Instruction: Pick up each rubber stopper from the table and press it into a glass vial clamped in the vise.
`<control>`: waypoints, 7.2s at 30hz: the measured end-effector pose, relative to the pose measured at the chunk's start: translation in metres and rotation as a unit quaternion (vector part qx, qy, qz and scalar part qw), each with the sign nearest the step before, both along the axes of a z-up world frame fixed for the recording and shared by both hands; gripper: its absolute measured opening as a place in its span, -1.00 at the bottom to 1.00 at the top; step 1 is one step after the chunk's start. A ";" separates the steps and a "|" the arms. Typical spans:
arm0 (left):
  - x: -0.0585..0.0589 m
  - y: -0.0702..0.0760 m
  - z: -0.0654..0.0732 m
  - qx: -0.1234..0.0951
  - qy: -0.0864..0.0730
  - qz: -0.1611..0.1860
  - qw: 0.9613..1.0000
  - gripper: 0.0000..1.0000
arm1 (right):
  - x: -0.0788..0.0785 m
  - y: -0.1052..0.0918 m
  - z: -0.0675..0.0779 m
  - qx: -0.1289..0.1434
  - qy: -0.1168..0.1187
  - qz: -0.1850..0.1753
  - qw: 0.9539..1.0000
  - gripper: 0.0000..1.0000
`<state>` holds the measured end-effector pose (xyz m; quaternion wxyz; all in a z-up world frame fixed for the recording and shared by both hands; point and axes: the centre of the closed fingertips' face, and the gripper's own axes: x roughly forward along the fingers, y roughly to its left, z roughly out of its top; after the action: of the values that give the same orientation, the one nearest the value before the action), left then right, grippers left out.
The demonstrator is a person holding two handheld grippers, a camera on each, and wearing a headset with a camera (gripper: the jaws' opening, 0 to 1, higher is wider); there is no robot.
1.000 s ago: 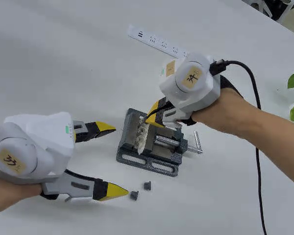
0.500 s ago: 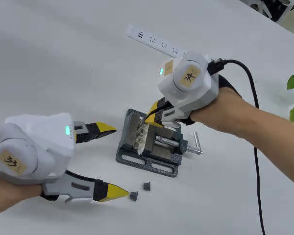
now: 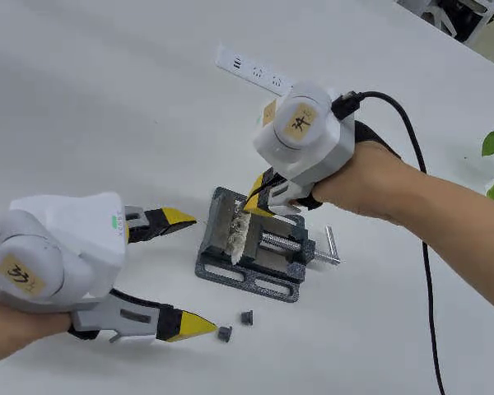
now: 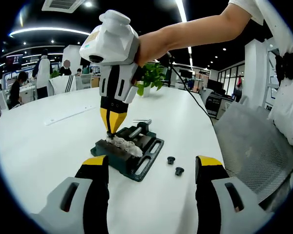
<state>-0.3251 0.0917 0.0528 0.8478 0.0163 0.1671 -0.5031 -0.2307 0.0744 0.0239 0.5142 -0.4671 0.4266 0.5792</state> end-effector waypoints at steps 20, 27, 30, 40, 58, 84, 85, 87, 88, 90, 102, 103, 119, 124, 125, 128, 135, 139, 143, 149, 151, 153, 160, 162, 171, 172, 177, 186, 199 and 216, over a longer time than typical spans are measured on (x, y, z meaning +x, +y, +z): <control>-0.001 -0.002 0.004 0.003 -0.005 -0.002 1.000 0.43 | 0.001 0.000 0.000 -0.013 0.007 -0.001 1.000 -1.00; -0.002 -0.003 0.007 0.003 -0.006 -0.002 1.000 0.43 | 0.001 0.000 -0.002 -0.016 0.006 0.002 1.000 -1.00; -0.004 -0.003 0.009 0.006 -0.007 -0.002 1.000 0.44 | 0.001 -0.001 -0.001 -0.012 0.008 -0.003 1.000 -1.00; -0.007 0.003 0.017 0.020 -0.012 0.003 1.000 0.44 | -0.001 -0.001 0.001 0.004 0.005 0.008 1.000 -1.00; -0.012 0.009 0.022 0.033 -0.011 0.008 0.999 0.44 | -0.001 -0.002 0.003 0.064 0.010 -0.039 0.997 -0.96; -0.019 0.012 0.025 0.058 -0.016 -0.004 0.998 0.43 | -0.023 -0.024 0.039 0.186 -0.010 -0.119 0.975 -0.58; -0.019 0.011 0.025 0.060 -0.017 -0.006 0.998 0.43 | -0.025 -0.027 0.039 0.193 -0.009 -0.126 0.973 -0.55; -0.021 0.009 0.025 0.064 -0.017 -0.009 0.998 0.43 | -0.028 -0.032 0.043 0.201 -0.012 -0.131 0.971 -0.50; -0.021 0.009 0.025 0.066 -0.017 -0.011 0.998 0.43 | -0.030 -0.035 0.044 0.203 -0.012 -0.134 0.970 -0.49; -0.022 0.007 0.025 0.068 -0.018 -0.013 0.997 0.42 | -0.033 -0.040 0.046 0.214 -0.014 -0.143 0.966 -0.47; -0.030 0.001 0.018 0.100 -0.017 -0.039 0.994 0.34 | -0.062 -0.071 0.052 0.271 -0.016 -0.174 0.946 -0.19; -0.031 0.000 0.017 0.104 -0.017 -0.042 0.994 0.33 | -0.064 -0.072 0.054 0.277 -0.017 -0.175 0.945 -0.17; -0.035 -0.017 0.000 0.163 -0.018 -0.090 0.982 0.04 | -0.102 -0.115 0.045 0.327 -0.004 -0.195 0.925 0.22; -0.039 -0.024 -0.014 0.189 -0.010 -0.110 0.976 -0.13 | -0.106 -0.135 0.040 0.334 -0.010 -0.206 0.920 0.30; -0.040 -0.026 -0.017 0.193 -0.007 -0.114 0.974 -0.14 | -0.107 -0.139 0.040 0.337 -0.011 -0.210 0.918 0.32; -0.042 -0.030 -0.026 0.207 -0.001 -0.125 0.970 -0.21 | -0.110 -0.145 0.039 0.344 -0.013 -0.213 0.914 0.41; -0.043 -0.040 -0.045 0.230 0.012 -0.141 0.963 -0.37 | -0.118 -0.156 0.036 0.349 -0.016 -0.219 0.911 0.48; -0.045 -0.045 -0.053 0.244 0.016 -0.150 0.958 -0.46 | -0.121 -0.161 0.036 0.352 -0.017 -0.226 0.908 0.47; -0.046 -0.052 -0.059 0.251 0.020 -0.155 0.955 -0.54 | -0.122 -0.168 0.037 0.354 -0.021 -0.233 0.906 0.45; -0.048 -0.059 -0.069 0.263 0.025 -0.168 0.950 -0.64 | -0.122 -0.175 0.039 0.357 -0.027 -0.243 0.902 0.43; -0.045 -0.059 -0.071 0.267 0.025 -0.167 0.949 -0.66 | -0.122 -0.177 0.039 0.358 -0.028 -0.245 0.901 0.42; -0.045 -0.062 -0.071 0.267 0.027 -0.168 0.949 -0.68 | -0.123 -0.178 0.039 0.357 -0.028 -0.247 0.900 0.41; -0.047 -0.066 -0.077 0.277 0.030 -0.178 0.944 -0.74 | -0.125 -0.181 0.038 0.357 -0.028 -0.252 0.899 0.39; -0.046 -0.066 -0.077 0.274 0.029 -0.179 0.945 -0.76 | -0.124 -0.182 0.039 0.358 -0.029 -0.255 0.898 0.39; -0.044 -0.067 -0.078 0.277 0.028 -0.180 0.943 -0.86 | -0.123 -0.183 0.039 0.358 -0.031 -0.259 0.897 0.36; -0.044 -0.067 -0.079 0.278 0.027 -0.181 0.943 -0.87 | -0.124 -0.183 0.039 0.358 -0.031 -0.259 0.897 0.36; -0.043 -0.067 -0.081 0.281 0.029 -0.181 0.942 -0.88 | -0.124 -0.183 0.039 0.358 -0.030 -0.259 0.897 0.35; -0.043 -0.067 -0.082 0.279 0.030 -0.179 0.943 -0.89 | -0.123 -0.178 0.040 0.360 -0.029 -0.258 0.896 0.32; -0.041 -0.071 -0.071 0.250 0.026 -0.169 0.953 -0.90 | -0.123 -0.167 0.046 0.364 -0.024 -0.250 0.897 0.29; -0.030 -0.083 0.026 0.137 -0.007 -0.111 0.984 -0.91 | -0.125 -0.109 0.093 0.388 0.009 -0.180 0.904 -0.04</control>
<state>-0.3552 0.0084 0.0783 0.7776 0.1539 0.2256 -0.5664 -0.3558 -0.0341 0.1171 0.7465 -0.1404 0.2493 0.6007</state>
